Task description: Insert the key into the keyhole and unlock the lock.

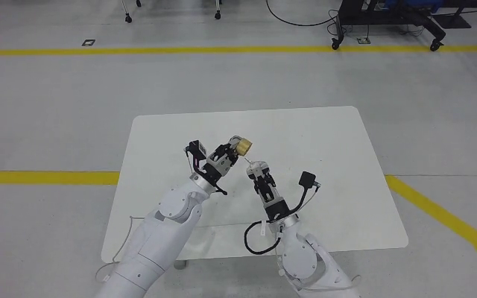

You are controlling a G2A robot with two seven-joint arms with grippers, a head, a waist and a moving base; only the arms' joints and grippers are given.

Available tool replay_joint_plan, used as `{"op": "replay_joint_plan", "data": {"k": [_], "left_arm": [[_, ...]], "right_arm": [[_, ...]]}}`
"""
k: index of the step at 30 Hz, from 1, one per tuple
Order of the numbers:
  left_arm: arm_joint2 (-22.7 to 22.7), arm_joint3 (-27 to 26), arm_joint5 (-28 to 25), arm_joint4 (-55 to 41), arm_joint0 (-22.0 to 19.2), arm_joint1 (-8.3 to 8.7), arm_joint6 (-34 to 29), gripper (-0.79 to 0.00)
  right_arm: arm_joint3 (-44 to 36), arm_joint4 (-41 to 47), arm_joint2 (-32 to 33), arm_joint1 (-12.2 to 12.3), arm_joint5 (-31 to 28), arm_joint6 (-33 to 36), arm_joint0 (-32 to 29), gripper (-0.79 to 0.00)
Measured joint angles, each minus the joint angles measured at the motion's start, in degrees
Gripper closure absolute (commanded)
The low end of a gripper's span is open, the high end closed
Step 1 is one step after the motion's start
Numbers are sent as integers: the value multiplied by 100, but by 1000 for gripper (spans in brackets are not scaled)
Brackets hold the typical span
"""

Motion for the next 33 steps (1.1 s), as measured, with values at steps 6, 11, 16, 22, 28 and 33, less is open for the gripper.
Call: {"op": "replay_joint_plan", "data": {"k": [6, 11, 16, 22, 28, 33], "left_arm": [[-45, 19, -93, 88, 36, -27, -58, 0], [-95, 14, -106, 147, 64, -46, -85, 0], [-120, 18, -92, 180, 87, -65, -160, 0], [-142, 44, -84, 234, 90, -93, -218, 0], [-179, 42, -105, 307, 104, -114, -260, 0], [-212, 40, -84, 353, 116, -129, -307, 0]], "right_arm": [[19, -57, 39, -48, -4, -111, -35, 0], [47, -108, 65, -86, 43, -117, -30, 0], [85, -136, 71, -127, 84, -114, -10, 0], [104, -188, 100, -172, 131, -152, -6, 0], [122, -256, 123, -218, 173, -204, -8, 0], [157, -316, 114, -263, 252, -239, 16, 0]]}}
